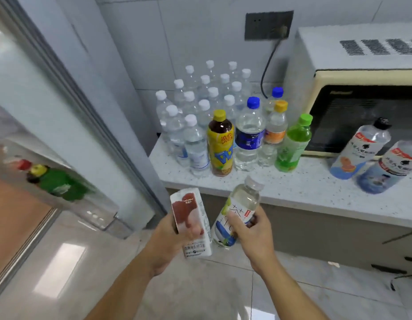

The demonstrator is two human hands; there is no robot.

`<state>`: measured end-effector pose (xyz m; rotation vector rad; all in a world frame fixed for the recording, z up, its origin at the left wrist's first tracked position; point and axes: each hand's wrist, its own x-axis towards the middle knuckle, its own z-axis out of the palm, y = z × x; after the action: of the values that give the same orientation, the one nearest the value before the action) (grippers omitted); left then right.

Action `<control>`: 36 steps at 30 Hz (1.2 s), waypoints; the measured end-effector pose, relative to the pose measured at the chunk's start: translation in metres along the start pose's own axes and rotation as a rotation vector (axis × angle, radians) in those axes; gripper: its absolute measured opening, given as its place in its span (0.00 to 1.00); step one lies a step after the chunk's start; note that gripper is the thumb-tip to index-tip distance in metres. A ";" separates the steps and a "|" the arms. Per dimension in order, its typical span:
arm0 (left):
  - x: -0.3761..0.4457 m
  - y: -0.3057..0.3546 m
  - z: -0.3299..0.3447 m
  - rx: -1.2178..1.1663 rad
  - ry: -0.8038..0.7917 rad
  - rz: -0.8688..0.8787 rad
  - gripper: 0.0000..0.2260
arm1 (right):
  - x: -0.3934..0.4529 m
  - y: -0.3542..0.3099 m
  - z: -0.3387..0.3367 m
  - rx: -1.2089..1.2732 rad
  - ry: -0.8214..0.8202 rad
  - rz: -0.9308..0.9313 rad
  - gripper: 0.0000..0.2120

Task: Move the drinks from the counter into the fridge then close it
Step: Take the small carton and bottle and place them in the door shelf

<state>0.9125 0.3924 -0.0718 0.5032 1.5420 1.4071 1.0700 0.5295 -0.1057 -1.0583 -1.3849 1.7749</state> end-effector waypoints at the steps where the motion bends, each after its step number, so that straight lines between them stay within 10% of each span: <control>1: -0.008 0.004 -0.018 0.022 0.011 0.017 0.27 | -0.006 -0.002 0.017 -0.026 -0.022 -0.032 0.14; 21: -0.034 0.119 -0.321 0.252 0.292 0.453 0.24 | -0.093 -0.036 0.322 -0.195 -0.130 -0.785 0.31; 36: 0.023 0.113 -0.334 1.232 -0.032 0.416 0.17 | -0.037 -0.015 0.355 -0.598 -0.090 -0.241 0.31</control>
<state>0.5892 0.2622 -0.0155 1.6242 2.2456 0.5308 0.7740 0.3401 -0.0408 -1.0487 -2.0767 1.2707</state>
